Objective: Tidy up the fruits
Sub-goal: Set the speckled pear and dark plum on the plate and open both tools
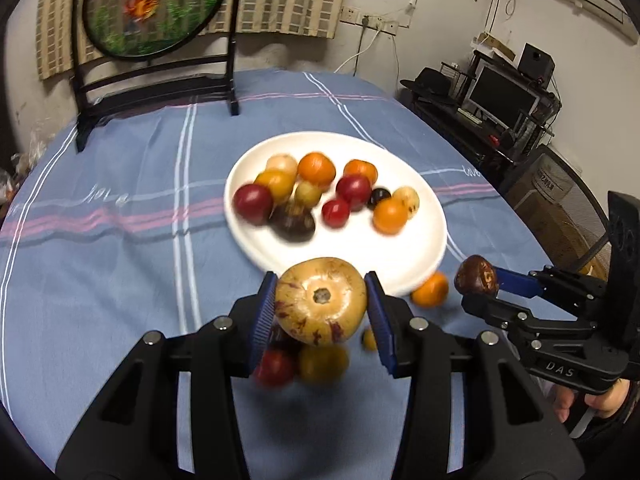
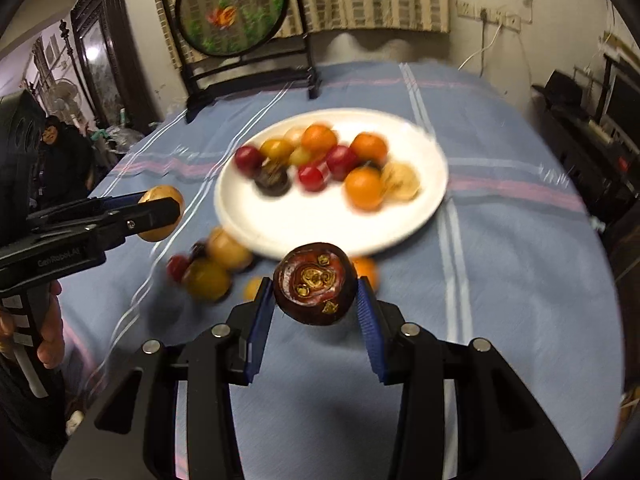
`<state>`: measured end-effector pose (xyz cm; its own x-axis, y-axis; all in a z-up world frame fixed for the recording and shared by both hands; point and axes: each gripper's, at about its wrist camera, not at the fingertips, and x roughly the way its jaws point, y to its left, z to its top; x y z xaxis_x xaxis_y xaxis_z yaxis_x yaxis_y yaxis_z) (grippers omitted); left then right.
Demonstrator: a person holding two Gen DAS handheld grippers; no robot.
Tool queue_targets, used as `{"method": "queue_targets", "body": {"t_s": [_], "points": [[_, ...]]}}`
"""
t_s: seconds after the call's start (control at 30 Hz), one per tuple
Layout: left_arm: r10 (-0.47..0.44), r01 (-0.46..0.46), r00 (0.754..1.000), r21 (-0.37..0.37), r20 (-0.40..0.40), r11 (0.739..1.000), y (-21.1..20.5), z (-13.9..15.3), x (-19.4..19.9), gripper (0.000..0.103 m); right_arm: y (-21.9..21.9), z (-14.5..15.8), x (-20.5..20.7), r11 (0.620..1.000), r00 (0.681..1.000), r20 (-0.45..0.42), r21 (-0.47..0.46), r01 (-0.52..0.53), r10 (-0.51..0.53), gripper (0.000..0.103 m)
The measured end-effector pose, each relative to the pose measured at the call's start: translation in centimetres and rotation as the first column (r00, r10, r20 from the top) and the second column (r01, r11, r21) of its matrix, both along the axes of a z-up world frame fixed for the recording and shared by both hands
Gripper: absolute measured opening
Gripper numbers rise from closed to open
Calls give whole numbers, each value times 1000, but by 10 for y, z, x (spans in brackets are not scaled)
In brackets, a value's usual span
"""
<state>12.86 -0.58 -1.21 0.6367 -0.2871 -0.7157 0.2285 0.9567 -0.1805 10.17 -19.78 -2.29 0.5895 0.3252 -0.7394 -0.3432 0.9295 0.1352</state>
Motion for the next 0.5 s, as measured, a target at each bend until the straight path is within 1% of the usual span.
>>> {"method": "queue_targets", "body": {"t_s": [0.07, 0.13, 0.17, 0.3, 0.37, 0.5], "points": [[-3, 3, 1000, 16, -13, 1000, -8, 1, 23, 45, -4, 0, 20, 1000, 1000, -7, -11, 6, -6, 42], [-8, 9, 999, 16, -36, 1000, -15, 0, 45, 45, -6, 1, 46, 1000, 1000, -5, -24, 17, -17, 42], [-1, 2, 999, 19, -44, 1000, -18, -1, 59, 45, -7, 1, 55, 999, 1000, 0, -27, 25, -25, 42], [17, -14, 998, 45, -60, 999, -27, -6, 98, 45, -8, -6, 104, 997, 999, 8, -50, 53, -52, 42], [29, -25, 997, 46, -74, 999, -29, -11, 115, 45, -9, -10, 120, 997, 998, -5, -57, 60, -60, 42], [23, -19, 996, 50, -86, 999, -35, -16, 132, 45, -11, -16, 139, 996, 997, -18, -50, 69, -70, 42]]}}
